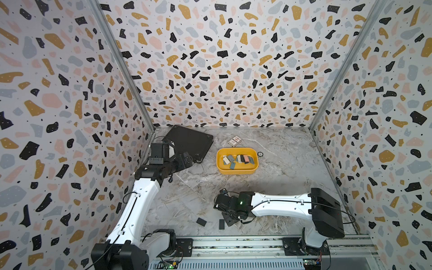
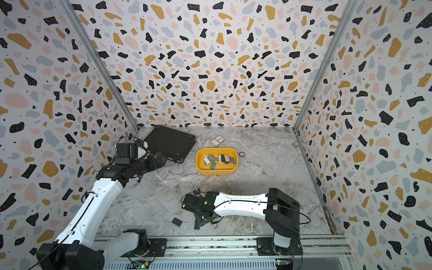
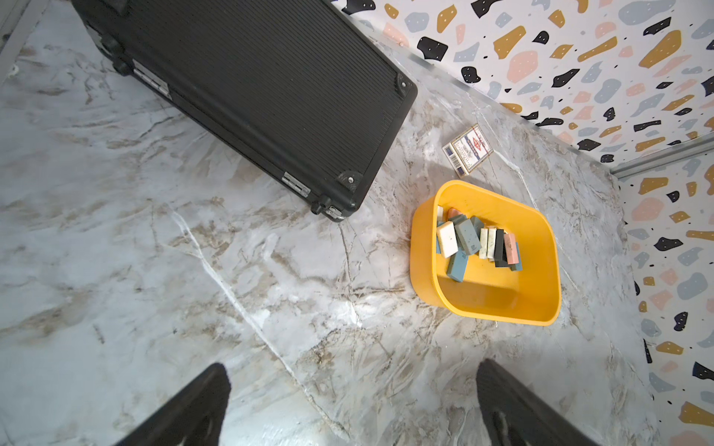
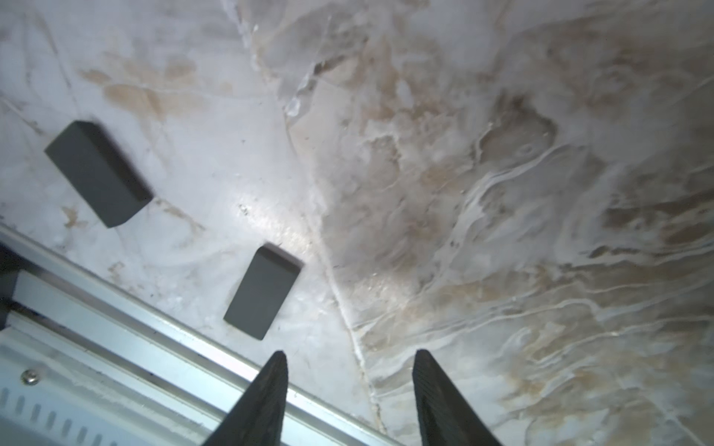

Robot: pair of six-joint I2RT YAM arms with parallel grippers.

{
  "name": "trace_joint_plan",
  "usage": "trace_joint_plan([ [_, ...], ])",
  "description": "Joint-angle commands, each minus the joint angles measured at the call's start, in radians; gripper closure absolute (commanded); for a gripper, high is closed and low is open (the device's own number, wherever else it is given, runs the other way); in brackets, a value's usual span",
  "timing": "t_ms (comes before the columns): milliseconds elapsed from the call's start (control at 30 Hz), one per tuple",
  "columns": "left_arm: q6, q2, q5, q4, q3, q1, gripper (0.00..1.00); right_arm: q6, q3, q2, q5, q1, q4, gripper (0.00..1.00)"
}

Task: Put the eraser in the storage box
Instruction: Pick up the eraser from the center of the board.

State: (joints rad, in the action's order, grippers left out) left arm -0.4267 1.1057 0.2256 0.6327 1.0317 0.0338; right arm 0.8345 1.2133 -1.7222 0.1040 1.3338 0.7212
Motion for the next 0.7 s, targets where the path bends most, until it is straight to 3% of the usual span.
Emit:
trace_joint_plan([
  [0,-0.005,-0.031,0.003,0.004,0.006,-0.006,0.0,0.065,0.034,-0.025,-0.006,0.013,-0.016,0.44],
  [667,0.017,-0.134,0.003,0.041,-0.045,-0.006,0.01,0.155,0.161,-0.199,-0.084,0.036,0.035,0.42],
])
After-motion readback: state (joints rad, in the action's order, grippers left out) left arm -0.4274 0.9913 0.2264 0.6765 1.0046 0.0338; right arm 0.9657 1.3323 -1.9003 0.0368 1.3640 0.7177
